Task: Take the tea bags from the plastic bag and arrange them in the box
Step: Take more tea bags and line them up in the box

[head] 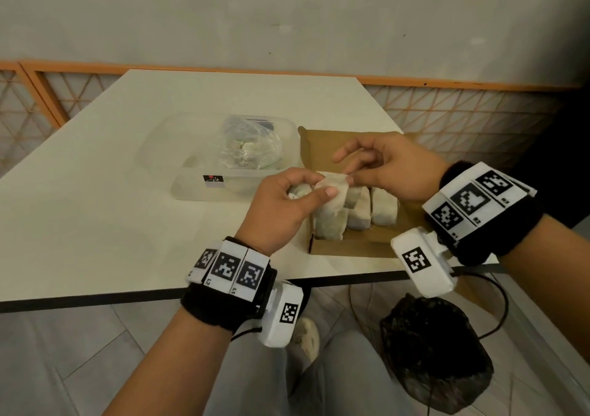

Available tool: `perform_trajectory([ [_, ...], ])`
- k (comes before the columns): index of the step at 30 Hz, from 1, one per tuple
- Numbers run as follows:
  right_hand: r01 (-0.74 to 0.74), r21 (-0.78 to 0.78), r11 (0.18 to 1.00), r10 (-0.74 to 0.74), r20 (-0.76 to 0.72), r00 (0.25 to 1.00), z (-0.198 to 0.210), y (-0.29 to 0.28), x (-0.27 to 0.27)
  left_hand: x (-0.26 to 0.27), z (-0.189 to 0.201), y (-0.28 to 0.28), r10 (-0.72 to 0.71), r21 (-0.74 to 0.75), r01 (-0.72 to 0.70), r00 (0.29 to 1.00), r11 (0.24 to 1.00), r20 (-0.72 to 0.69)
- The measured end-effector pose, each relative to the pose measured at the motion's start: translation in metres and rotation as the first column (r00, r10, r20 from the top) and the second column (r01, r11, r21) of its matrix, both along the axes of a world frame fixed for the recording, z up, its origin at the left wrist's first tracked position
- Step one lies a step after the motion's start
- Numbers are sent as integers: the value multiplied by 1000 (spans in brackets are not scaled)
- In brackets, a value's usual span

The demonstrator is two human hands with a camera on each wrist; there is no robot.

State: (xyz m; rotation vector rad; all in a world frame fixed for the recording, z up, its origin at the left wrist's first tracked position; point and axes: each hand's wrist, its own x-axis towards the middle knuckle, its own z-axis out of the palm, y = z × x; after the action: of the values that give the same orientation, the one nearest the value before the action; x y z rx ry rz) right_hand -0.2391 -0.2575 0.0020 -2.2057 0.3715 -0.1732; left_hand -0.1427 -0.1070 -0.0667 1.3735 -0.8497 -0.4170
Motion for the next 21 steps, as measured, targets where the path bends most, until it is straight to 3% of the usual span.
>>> perform_trajectory([
  [5, -68, 84, 994, 64, 48, 997, 6, 2, -11, -5, 8, -9, -30, -5, 30, 1000, 1000, 5],
  [15, 19, 124, 992, -36, 141, 989, 16, 10, -21, -16, 13, -25, 93, -72, -96, 994, 993, -53],
  [21, 86, 135, 987, -111, 188, 976, 22, -1, -25, -18, 13, -26, 10, 82, -1, 994, 997, -106],
])
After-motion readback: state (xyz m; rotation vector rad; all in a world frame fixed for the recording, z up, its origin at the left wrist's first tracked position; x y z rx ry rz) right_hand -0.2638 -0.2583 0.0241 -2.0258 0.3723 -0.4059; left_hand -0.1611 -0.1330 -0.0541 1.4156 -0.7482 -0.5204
